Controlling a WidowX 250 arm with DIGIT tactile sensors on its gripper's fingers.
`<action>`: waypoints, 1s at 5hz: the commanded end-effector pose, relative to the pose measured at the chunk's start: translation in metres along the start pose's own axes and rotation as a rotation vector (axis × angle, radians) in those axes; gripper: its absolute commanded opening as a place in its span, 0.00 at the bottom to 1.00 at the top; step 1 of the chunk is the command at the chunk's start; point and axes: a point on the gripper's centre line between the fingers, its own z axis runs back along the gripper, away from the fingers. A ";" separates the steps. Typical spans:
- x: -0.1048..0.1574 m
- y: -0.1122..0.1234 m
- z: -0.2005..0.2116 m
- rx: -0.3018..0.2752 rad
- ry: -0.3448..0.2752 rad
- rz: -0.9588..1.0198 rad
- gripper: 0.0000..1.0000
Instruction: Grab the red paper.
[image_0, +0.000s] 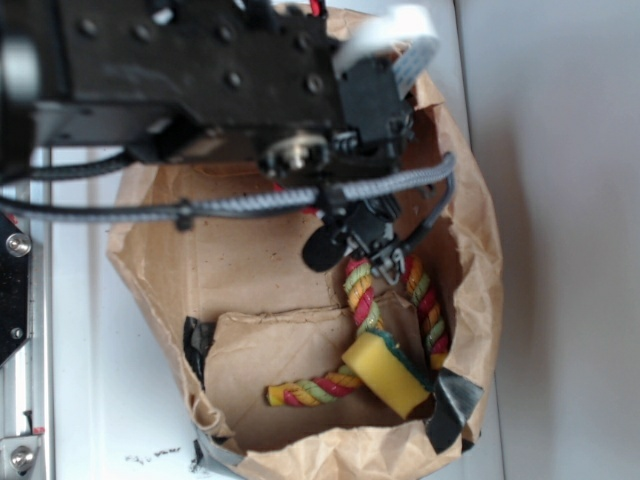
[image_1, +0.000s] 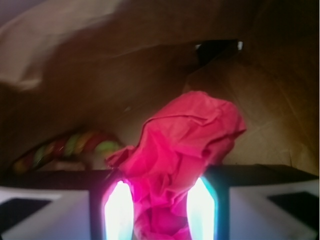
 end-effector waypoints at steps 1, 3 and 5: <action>0.005 -0.004 0.039 -0.028 0.047 -0.031 0.00; 0.004 -0.019 0.065 0.015 0.080 -0.046 0.00; 0.000 -0.039 0.072 0.078 0.067 -0.062 0.00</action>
